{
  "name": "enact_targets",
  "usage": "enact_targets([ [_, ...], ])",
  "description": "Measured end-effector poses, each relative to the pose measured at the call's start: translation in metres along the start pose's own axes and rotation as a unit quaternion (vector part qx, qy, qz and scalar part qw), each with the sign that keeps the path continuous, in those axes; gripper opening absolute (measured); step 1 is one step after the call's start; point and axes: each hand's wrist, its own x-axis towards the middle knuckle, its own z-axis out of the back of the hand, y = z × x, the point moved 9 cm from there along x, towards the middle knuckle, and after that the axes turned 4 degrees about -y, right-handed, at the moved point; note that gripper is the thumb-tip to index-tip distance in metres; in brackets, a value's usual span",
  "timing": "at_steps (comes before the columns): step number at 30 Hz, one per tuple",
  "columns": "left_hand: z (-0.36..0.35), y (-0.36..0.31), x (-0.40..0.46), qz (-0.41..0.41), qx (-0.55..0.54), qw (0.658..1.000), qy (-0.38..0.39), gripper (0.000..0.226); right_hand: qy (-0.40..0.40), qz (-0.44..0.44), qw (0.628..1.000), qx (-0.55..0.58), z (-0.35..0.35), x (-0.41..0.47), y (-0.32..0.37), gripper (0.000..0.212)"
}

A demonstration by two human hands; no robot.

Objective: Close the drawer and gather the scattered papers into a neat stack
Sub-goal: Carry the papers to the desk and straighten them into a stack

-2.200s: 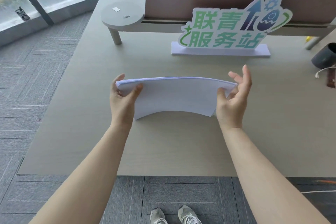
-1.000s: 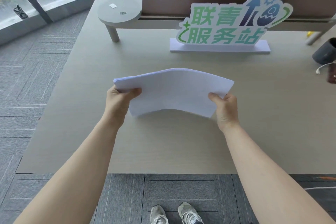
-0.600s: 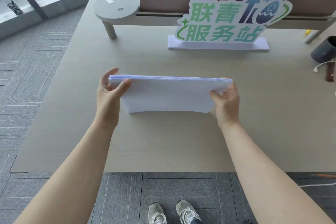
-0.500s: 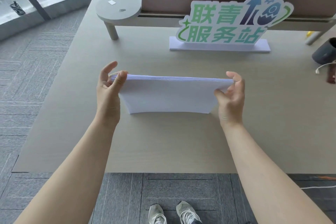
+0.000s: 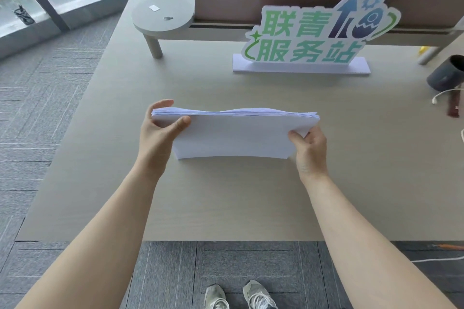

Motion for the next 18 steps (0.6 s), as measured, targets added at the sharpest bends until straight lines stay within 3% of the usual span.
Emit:
enact_targets([
  [2, 0.002, 0.007, 0.001, 0.012, 0.007, 1.000, 0.007, 0.057, 0.006, -0.004, 1.000, 0.005, 0.000, -0.001, -0.001, 0.023],
  [7, 0.005, 0.010, 0.004, 0.013, -0.030, 0.999, 0.002, 0.025, 0.002, 0.010, 1.000, 0.018, 0.001, -0.001, -0.002, 0.030],
  [14, 0.006, 0.039, -0.005, 0.074, 0.002, 0.996, 0.048, 0.038, 0.025, -0.050, 0.998, -0.023, 0.006, -0.009, -0.039, 0.024],
  [18, 0.005, 0.041, -0.006, 0.079, 0.021, 0.996, 0.044, 0.023, 0.029, -0.072, 0.994, -0.071, 0.008, -0.012, -0.055, 0.018],
])
